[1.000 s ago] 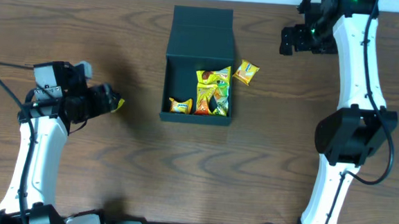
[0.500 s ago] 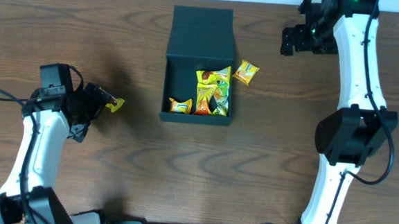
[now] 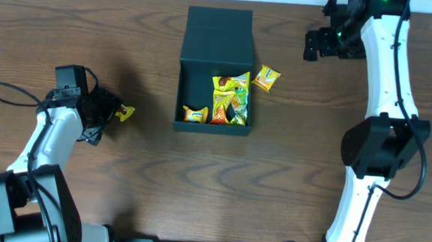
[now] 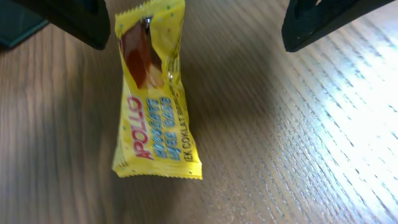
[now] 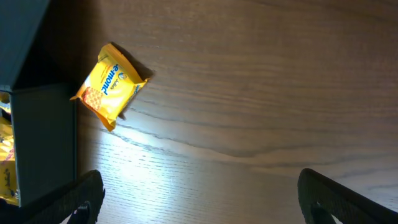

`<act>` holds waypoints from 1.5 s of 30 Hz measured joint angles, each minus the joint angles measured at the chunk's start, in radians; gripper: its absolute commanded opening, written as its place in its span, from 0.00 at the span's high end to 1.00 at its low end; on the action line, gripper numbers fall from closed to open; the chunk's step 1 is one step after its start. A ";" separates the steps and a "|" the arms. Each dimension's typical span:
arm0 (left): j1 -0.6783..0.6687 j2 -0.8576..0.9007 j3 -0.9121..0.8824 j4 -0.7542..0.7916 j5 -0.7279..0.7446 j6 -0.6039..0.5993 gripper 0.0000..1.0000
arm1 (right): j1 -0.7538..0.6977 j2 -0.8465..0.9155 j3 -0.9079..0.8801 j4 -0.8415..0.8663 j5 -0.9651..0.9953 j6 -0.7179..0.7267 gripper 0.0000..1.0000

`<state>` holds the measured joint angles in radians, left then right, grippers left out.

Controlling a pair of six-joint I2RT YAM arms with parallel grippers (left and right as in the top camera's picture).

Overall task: Pack container
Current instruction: 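Lower the left gripper and grasp the yellow Apollo packet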

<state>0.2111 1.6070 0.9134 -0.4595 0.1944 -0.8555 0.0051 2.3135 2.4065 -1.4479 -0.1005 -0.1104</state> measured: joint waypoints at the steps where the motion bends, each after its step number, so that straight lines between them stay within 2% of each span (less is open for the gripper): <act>1: 0.000 0.008 0.000 0.008 0.000 -0.011 0.15 | 0.000 0.000 0.000 0.000 0.000 0.000 0.01; 20: -0.050 0.195 0.120 0.015 0.001 -0.143 0.20 | 0.000 0.000 0.000 -0.009 0.000 -0.003 0.01; 23: -0.050 0.196 0.120 0.018 0.001 -0.149 0.25 | 0.000 0.000 0.000 -0.009 0.000 -0.003 0.01; 29: -0.050 0.196 0.120 0.014 0.006 -0.169 0.47 | 0.000 0.000 0.000 -0.009 0.000 -0.003 0.01; 35: -0.050 0.196 0.120 -0.006 0.009 -0.169 0.55 | 0.000 0.000 0.000 -0.009 0.000 -0.003 0.01; 39: -0.050 0.196 0.120 -0.005 0.017 -0.165 0.55 | 0.000 0.000 0.000 -0.009 0.000 -0.003 0.01; 45: -0.050 0.196 0.120 -0.005 0.056 -0.161 0.65 | 0.000 0.000 0.000 -0.005 0.000 -0.003 0.01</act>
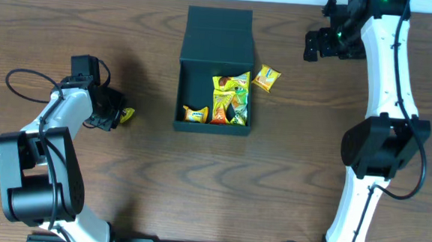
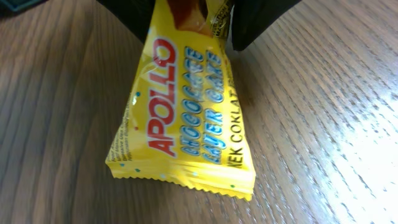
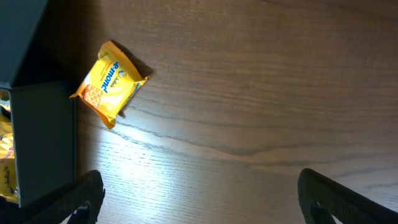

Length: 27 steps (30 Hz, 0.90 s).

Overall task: Pack container
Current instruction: 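Lower the left gripper and grasp the yellow Apollo packet, then carry the Apollo packet over the box and release it inside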

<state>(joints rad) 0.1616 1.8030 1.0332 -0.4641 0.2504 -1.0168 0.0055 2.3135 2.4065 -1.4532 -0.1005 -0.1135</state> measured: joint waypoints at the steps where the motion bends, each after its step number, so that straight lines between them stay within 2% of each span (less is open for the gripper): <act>1: 0.000 0.000 0.000 0.001 0.007 0.002 0.66 | 0.000 0.000 0.000 0.000 0.000 0.000 0.01; 6: 0.000 0.000 0.000 0.016 0.039 0.037 0.82 | 0.000 0.000 0.000 0.000 0.000 0.000 0.01; 14: 0.000 0.000 0.000 0.019 0.058 0.155 0.83 | 0.001 0.000 0.000 0.000 0.000 0.000 0.01; 19: 0.000 0.000 0.000 0.019 0.082 0.256 0.89 | 0.001 0.000 0.000 0.000 0.000 0.000 0.01; 23: -0.008 0.000 0.023 -0.023 0.098 0.377 0.89 | 0.001 0.000 0.000 0.000 0.000 0.000 0.01; 27: -0.048 0.002 0.124 -0.102 0.095 0.523 0.88 | 0.001 0.000 0.000 0.001 0.000 0.000 0.01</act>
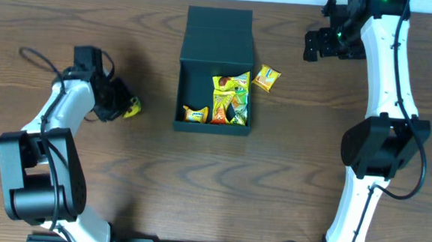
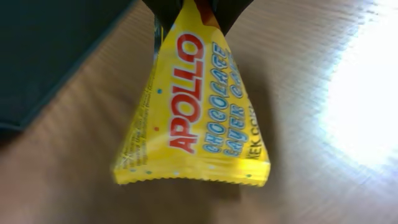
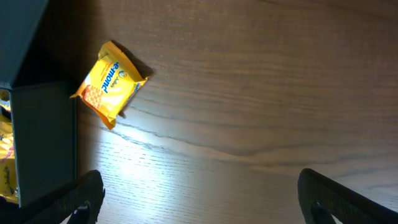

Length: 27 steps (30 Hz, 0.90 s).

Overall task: Pack container
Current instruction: 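Carry the Apollo packet over the box and release it inside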

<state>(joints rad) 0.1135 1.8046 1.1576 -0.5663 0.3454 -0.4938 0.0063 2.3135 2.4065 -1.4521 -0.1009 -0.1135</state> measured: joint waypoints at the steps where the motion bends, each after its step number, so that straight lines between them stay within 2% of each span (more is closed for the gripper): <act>1: -0.011 0.000 0.026 -0.019 -0.007 0.025 0.87 | 0.000 0.000 0.000 0.000 0.000 0.000 0.01; 10: -0.157 0.000 0.285 -0.139 -0.068 0.251 0.88 | 0.000 0.000 0.000 0.002 0.001 0.000 0.01; 15: -0.288 0.000 0.369 -0.136 -0.189 0.362 0.87 | 0.000 0.000 0.000 0.002 0.000 0.000 0.01; 21: -0.411 0.000 0.375 -0.096 -0.280 0.397 0.86 | 0.000 0.000 0.000 0.002 0.000 0.000 0.01; 27: -0.455 0.031 0.377 -0.080 -0.319 0.344 0.86 | 0.000 0.000 0.000 0.002 0.000 0.000 0.01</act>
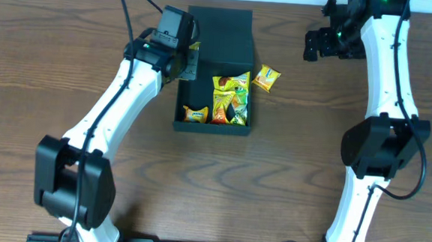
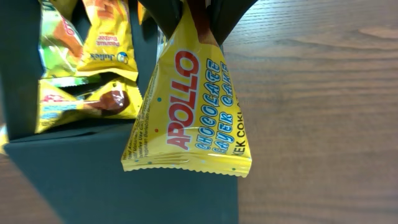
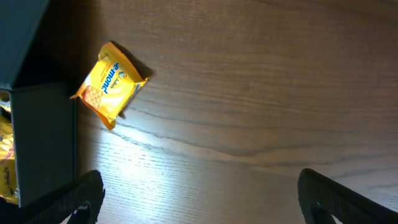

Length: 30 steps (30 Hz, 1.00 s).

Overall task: Pack container
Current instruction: 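Carry the Apollo packet over the box and release it inside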

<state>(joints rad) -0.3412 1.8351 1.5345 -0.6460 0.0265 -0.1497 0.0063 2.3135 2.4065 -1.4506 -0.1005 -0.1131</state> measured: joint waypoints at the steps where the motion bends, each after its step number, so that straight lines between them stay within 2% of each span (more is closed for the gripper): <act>1: -0.004 0.019 0.000 0.000 -0.003 -0.008 0.85 | 0.000 0.000 0.000 0.000 0.000 0.000 0.01; 9: -0.099 0.195 0.000 -0.004 -0.008 -0.071 0.84 | 0.000 0.000 0.000 -0.024 0.000 0.000 0.01; 22: -0.113 0.214 0.000 -0.004 -0.012 -0.254 0.83 | 0.000 0.000 0.000 -0.027 0.000 0.000 0.01; 30: -0.140 0.233 0.000 -0.001 -0.013 -0.315 0.75 | 0.000 0.000 0.000 -0.026 0.000 0.000 0.01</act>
<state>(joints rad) -0.4808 2.0682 1.5345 -0.6472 0.0139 -0.4652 0.0063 2.3135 2.4065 -1.4765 -0.1001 -0.1131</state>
